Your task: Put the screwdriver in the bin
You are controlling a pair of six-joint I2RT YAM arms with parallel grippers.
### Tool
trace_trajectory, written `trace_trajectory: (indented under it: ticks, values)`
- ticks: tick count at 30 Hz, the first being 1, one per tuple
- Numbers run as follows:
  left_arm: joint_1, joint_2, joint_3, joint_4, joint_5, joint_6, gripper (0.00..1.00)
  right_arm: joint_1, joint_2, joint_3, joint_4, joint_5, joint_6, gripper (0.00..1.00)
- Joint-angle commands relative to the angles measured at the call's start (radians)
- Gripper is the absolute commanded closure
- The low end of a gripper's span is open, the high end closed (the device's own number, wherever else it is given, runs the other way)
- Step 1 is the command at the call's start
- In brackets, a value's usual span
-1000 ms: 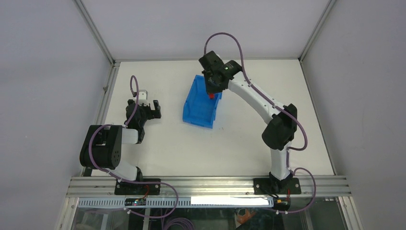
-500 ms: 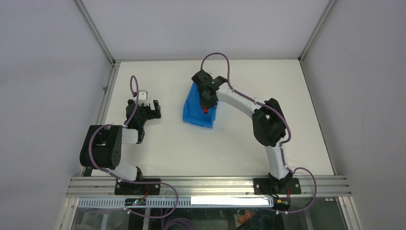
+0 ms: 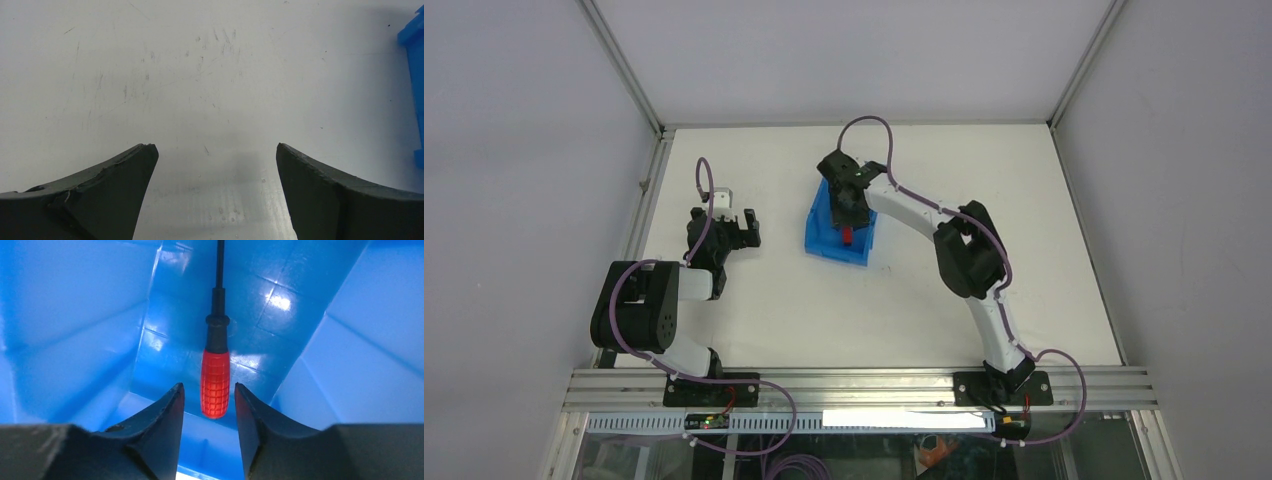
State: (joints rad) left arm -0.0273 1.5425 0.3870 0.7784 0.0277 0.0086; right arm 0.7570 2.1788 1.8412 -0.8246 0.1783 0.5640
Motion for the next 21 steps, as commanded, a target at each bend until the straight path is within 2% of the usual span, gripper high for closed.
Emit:
trace_trajectory:
  ticks: [1, 7, 10, 11, 14, 15, 21]
  values:
    - [-0.011, -0.035, -0.005, 0.028, 0.009, -0.019, 0.01, 0.004, 0.009, 0.096, -0.025, 0.028, -0.005, 0.53]
    - [-0.011, -0.035, -0.005, 0.027, 0.008, -0.019, 0.01, 0.003, -0.071, 0.195, -0.049, 0.076, -0.073, 0.46]
    - [-0.011, -0.035, -0.005, 0.027, 0.009, -0.019, 0.01, 0.001, -0.132, 0.202, -0.06, 0.118, -0.132, 0.36]
    - [-0.011, -0.036, -0.005, 0.027, 0.009, -0.019, 0.01, -0.001, -0.161, 0.189, -0.06, 0.133, -0.162, 0.27]
    - [-0.011, -0.035, -0.005, 0.027, 0.009, -0.019, 0.01, -0.012, -0.267, 0.085, -0.027, 0.172, -0.235, 0.06]
    - [-0.012, -0.035, -0.005, 0.027, 0.009, -0.019, 0.01, -0.02, -0.31, 0.04, -0.015, 0.194, -0.254, 0.01]
    - [-0.01, -0.035, -0.005, 0.027, 0.008, -0.019, 0.01, -0.195, -0.568, -0.225, -0.017, 0.213, -0.293, 0.01]
